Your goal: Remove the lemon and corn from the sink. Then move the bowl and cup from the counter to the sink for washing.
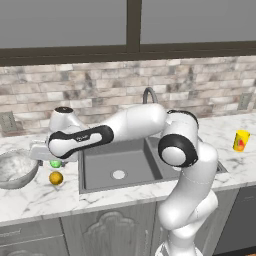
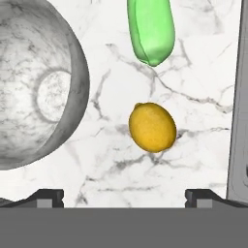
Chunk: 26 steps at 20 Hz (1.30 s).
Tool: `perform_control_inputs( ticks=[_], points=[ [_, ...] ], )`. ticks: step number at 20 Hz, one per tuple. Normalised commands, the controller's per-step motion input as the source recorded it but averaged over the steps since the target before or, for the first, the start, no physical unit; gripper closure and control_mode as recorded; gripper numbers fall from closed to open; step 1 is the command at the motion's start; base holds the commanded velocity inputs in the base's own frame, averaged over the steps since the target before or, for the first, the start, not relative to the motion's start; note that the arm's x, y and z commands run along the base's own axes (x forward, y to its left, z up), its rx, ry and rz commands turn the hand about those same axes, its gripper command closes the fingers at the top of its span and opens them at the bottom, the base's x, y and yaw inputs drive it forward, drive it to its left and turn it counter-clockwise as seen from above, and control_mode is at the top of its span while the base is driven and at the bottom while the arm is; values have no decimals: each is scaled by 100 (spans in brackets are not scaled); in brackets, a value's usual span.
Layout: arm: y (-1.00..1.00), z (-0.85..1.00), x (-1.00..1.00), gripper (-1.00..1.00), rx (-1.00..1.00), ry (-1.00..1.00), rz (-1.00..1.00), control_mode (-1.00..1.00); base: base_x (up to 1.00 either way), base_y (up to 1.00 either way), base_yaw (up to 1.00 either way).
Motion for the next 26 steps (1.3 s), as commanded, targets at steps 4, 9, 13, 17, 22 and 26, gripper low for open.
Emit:
perform_control_inputs(
  ticks=[4,9,13,17,22,26],
  points=[
    [14,11,6,-100,0,4,0,-100,0,0,0],
    [21,1,9,-100,0,0,0,-100,0,0,0],
    [25,0,11,-100,-3,-2,-3,-100,0,0,0],
    [20,0,12,-100,-6,-6,-5,-100,0,0,0],
    [15,-1,11,-100,-7,-1,-5,-100,0,0,0],
    [18,-1,13,-100,-3,0,-7,-100,0,0,0]
  ],
)
